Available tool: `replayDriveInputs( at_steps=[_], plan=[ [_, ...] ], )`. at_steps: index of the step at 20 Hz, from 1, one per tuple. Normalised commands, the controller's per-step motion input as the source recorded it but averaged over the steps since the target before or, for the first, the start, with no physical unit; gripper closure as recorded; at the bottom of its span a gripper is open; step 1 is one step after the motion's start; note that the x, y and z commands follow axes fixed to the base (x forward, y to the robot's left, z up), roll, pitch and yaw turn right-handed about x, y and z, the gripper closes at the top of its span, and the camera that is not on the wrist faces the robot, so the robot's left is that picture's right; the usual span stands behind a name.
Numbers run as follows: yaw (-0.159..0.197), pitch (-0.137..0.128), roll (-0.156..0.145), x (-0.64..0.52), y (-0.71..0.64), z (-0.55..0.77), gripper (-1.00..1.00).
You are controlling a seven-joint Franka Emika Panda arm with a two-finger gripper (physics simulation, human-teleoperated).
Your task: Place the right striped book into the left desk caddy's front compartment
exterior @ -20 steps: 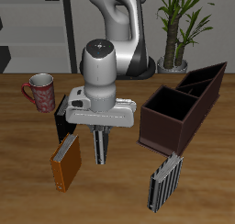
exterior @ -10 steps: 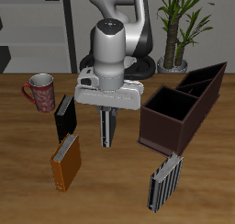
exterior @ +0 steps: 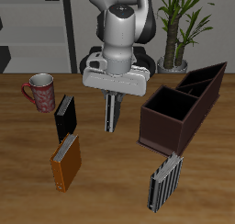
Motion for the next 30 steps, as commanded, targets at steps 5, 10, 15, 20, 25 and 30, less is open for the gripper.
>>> replayDriveInputs(
  at_steps=[5,10,15,20,25,30],
  plan=[
    [-0.028,-0.029,-0.011,-0.39,0.18,0.14,1.00],
    [-0.050,-0.038,-0.033,-0.49,0.16,0.18,1.00],
    [-0.026,-0.035,-0.001,-0.42,0.17,0.16,1.00],
    [-0.003,-0.021,0.021,-0.40,0.28,0.13,1.00],
    [-0.032,-0.029,0.018,-0.35,0.22,0.12,1.00],
    [0.005,-0.037,0.012,-0.37,0.31,0.08,1.00]
  ],
)
